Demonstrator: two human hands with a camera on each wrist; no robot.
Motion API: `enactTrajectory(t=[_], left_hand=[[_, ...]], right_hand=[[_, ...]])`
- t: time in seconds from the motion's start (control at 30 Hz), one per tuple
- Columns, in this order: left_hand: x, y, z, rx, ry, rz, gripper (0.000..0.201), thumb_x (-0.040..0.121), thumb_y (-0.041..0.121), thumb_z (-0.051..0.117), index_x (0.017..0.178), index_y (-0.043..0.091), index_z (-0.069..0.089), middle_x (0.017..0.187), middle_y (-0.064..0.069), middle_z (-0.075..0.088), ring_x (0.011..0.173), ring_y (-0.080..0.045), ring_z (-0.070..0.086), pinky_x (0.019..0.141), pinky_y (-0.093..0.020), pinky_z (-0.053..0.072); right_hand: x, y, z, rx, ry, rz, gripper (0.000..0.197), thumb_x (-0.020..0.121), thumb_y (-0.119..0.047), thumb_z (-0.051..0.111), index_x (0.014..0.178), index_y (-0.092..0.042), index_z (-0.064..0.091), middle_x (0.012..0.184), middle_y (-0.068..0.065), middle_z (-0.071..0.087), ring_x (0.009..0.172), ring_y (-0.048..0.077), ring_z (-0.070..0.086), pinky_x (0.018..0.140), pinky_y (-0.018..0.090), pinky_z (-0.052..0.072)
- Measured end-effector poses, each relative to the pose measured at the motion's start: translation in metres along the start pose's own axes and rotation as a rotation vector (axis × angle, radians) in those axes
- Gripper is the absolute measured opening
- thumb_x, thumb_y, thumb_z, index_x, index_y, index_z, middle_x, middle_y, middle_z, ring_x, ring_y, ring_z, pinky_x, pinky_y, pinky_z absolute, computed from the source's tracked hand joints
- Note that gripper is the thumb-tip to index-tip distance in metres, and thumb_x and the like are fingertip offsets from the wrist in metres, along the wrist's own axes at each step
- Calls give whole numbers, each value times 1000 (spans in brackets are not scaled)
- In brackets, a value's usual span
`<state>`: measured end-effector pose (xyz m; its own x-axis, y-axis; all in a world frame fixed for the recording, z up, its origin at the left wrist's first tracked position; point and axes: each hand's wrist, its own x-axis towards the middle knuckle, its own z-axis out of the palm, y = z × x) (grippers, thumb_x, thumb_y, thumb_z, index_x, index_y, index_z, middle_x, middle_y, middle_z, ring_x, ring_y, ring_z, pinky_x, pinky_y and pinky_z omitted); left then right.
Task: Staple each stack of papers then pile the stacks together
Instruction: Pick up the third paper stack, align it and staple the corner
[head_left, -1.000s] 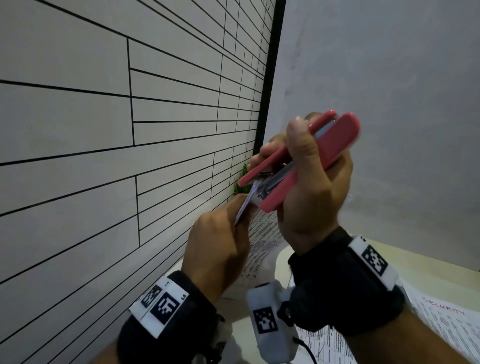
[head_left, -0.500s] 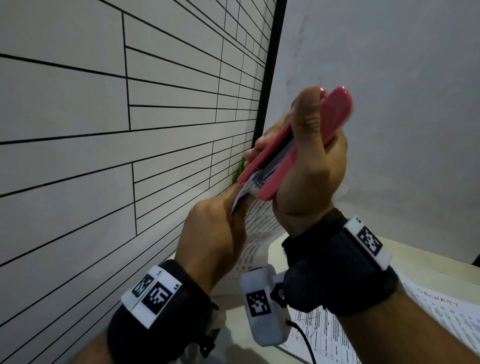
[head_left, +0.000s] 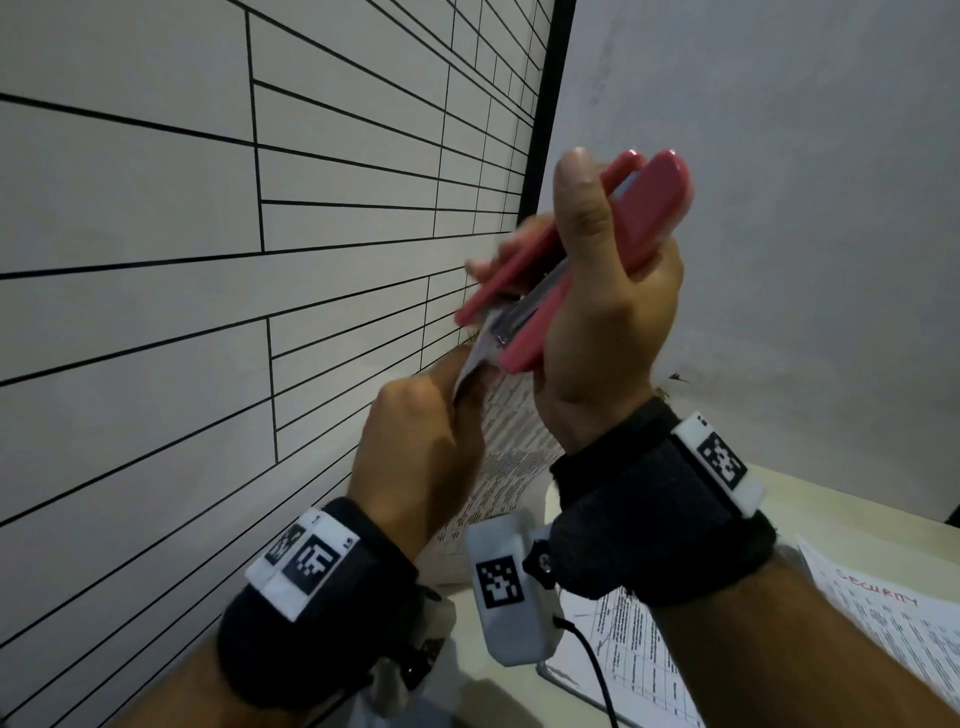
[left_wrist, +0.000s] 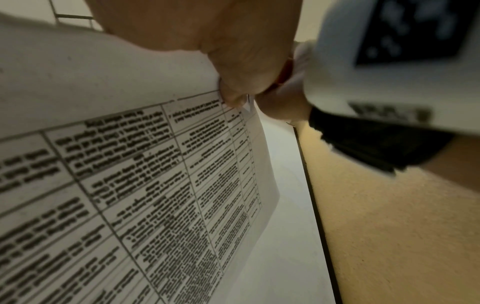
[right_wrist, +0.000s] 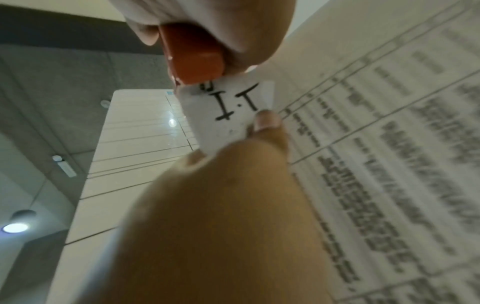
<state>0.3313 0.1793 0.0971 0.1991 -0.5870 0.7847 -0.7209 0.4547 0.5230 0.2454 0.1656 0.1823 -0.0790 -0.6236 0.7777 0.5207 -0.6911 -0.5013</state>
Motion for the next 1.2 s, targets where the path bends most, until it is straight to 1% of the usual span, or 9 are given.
enactTrajectory(t=[0.27,0.37,0.47,0.57,0.67,0.77,0.9,1.03,1.2], left_hand=[[20,-9,-24,-110,124,-75,28,98,28,46,70,32,47,56,12,51,48,8,56,34,-5,35],[28,-10,-34,-136,191,-61,21,98,28,46,79,23,53,64,16,53,54,14,57,40,-3,38],[36,-14,-37,-167,222,-98,20,97,31,48,90,17,60,72,12,61,64,1,63,50,-9,47],[40,-16,-34,-249,210,-217,20,96,33,49,96,18,63,85,5,67,73,-9,64,60,-24,53],[42,-21,-28,-257,149,-312,17,94,34,53,98,21,63,90,4,68,77,-10,65,66,-25,52],[35,-33,-21,-249,10,-419,27,90,44,56,95,18,65,88,7,70,78,-10,66,66,-26,52],[10,-53,-8,-222,-279,-531,29,87,37,62,112,22,65,102,5,70,87,-13,66,73,-33,54],[-8,-74,3,-86,-333,-567,37,86,29,66,121,20,60,118,1,68,100,-18,65,92,-41,53],[-24,-98,10,57,-417,-626,49,82,27,71,126,17,52,121,-3,65,103,-20,61,94,-39,50]], right_hand=[[20,-31,-48,-91,205,-155,11,92,-11,58,80,-11,60,72,2,69,71,23,69,69,39,59],[17,-30,-85,-397,197,-41,8,87,-16,68,84,-12,61,77,1,62,73,19,64,70,38,58],[-3,-18,-114,-561,82,113,28,83,-20,73,106,-6,63,91,7,68,79,21,68,69,34,59],[-28,-9,-129,-602,-32,297,17,81,-14,74,93,-6,63,75,0,72,64,12,69,55,29,57],[-46,0,-133,-608,6,412,24,81,-13,75,91,2,61,71,15,64,61,20,64,53,40,55],[-46,10,-136,-465,209,531,18,81,-6,74,75,-9,57,66,5,63,60,21,65,58,36,57],[-43,25,-140,-324,372,739,25,79,-5,74,99,-3,58,81,15,63,69,30,64,69,54,58],[-54,38,-141,-282,445,912,11,82,0,69,84,-2,59,73,13,62,55,25,62,61,38,57],[-65,65,-143,-268,552,1041,29,79,1,70,105,5,58,105,24,69,94,38,69,87,63,51]])
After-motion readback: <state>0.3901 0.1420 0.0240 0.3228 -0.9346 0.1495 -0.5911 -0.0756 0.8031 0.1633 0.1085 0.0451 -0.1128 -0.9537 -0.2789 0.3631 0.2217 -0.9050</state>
